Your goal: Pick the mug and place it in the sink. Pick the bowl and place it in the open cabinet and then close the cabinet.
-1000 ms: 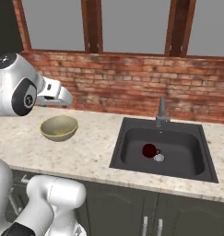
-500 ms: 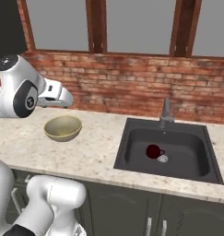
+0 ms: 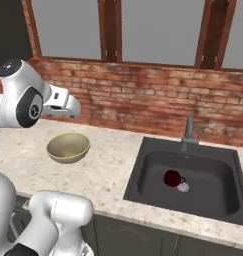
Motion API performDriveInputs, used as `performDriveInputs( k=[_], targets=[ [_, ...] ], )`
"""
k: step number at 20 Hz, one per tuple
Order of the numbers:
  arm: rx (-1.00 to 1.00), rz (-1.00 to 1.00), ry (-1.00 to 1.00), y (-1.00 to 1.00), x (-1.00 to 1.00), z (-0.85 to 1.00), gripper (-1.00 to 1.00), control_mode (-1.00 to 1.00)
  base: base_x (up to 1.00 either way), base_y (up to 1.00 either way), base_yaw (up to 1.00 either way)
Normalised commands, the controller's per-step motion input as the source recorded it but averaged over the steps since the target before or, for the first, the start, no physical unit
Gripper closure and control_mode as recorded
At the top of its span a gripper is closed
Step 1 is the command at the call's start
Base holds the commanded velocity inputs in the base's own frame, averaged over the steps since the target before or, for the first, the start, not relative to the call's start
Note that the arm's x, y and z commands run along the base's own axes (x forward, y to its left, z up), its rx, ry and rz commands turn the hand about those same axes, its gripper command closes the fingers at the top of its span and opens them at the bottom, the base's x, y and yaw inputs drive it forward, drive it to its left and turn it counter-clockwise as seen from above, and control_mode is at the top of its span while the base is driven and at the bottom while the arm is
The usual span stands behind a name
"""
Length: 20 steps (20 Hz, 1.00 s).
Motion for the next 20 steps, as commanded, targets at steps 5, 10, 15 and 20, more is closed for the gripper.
performDriveInputs(
  k=[5, 10, 15, 20],
  targets=[
    [0.00, 0.00, 0.00, 0.00, 0.00, 0.00, -1.00, 1.00, 0.40, -0.01, 0.50],
    [0.00, 0.00, 0.00, 0.00, 0.00, 0.00, -1.00, 1.00, 0.19, -0.13, 0.39],
    [0.07, 0.04, 0.03, -0.06, 0.04, -0.06, -1.00, -1.00, 0.14, -0.10, 0.22],
    [0.46, 0.13, 0.25, -0.25, 0.06, -0.38, -1.00, -1.00, 0.00, 0.00, 0.00]
  ],
)
